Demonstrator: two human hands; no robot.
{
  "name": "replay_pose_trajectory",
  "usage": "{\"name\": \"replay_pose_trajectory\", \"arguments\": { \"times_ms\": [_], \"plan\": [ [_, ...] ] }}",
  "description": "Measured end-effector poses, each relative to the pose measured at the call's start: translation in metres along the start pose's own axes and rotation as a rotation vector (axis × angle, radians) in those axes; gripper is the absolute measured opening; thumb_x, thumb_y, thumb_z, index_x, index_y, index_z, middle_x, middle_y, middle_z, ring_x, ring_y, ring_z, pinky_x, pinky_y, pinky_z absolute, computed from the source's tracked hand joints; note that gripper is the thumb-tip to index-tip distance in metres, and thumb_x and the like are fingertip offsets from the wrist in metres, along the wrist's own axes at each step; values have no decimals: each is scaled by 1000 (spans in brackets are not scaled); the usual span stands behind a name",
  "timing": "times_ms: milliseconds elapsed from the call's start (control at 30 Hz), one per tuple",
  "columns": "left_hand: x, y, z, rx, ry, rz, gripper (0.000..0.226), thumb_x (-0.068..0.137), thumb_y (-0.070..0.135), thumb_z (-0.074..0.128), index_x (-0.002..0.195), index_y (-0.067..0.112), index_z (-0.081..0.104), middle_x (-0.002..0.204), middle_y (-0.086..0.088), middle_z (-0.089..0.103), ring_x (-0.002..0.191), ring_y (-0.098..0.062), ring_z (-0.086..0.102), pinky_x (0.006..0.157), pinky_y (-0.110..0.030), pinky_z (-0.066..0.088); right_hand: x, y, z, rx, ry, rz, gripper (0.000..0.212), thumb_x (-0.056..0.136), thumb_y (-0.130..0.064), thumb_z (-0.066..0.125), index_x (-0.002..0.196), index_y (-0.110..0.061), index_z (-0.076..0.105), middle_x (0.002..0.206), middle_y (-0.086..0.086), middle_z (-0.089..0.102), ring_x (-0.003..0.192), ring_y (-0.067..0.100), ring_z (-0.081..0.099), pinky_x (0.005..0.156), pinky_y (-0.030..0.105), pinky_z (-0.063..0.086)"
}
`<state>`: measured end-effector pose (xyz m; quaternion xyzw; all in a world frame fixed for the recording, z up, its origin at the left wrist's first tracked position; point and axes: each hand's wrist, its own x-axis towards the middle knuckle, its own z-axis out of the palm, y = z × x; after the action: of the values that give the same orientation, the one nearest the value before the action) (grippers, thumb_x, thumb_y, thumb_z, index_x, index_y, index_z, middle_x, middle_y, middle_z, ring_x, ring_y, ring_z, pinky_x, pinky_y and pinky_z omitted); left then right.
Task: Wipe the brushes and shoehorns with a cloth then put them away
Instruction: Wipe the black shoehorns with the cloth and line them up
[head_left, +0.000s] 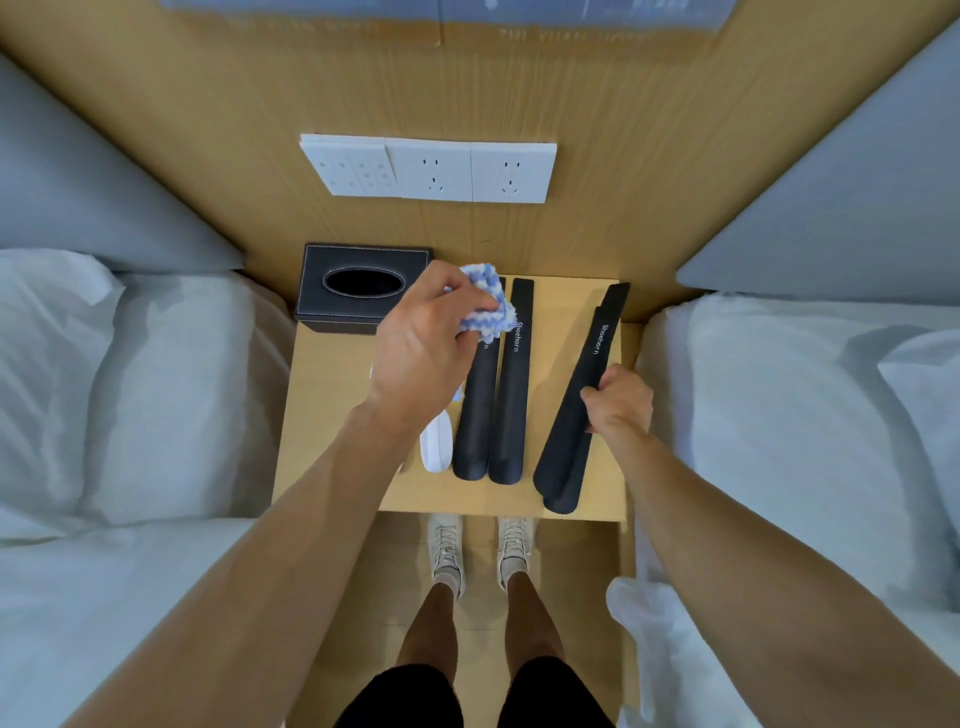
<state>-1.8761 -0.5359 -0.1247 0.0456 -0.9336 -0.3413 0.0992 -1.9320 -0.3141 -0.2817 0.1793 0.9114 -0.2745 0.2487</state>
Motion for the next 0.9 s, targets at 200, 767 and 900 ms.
{"name": "replay_pose_trajectory", "arguments": {
  "times_ms": [200,767,900],
  "plan": [
    [13,25,-21,1,43,59,18,85,-1,66,99,7,76,105,-11,63,85,-27,65,70,-42,54,-20,-12,-38,356,37,-22,25,87,-6,71,79,-20,52,97,11,66,84,31,70,68,50,63],
    [50,133,-85,-40,34,449,24,84,7,71,107,11,74,108,-6,63,90,-24,63,71,-40,53,-156,-112,-166,1017,-56,-566,64,83,13,60,130,-31,59,120,2,69,95,16,73,63,30,58],
    [64,157,-110,39,99,578,18,82,6,73,100,5,76,101,-11,66,82,-29,65,64,-42,55,-178,-128,-192,1011,-178,-754,73,86,17,57,141,-31,49,125,-1,70,108,21,71,70,33,60]
  ]
}}
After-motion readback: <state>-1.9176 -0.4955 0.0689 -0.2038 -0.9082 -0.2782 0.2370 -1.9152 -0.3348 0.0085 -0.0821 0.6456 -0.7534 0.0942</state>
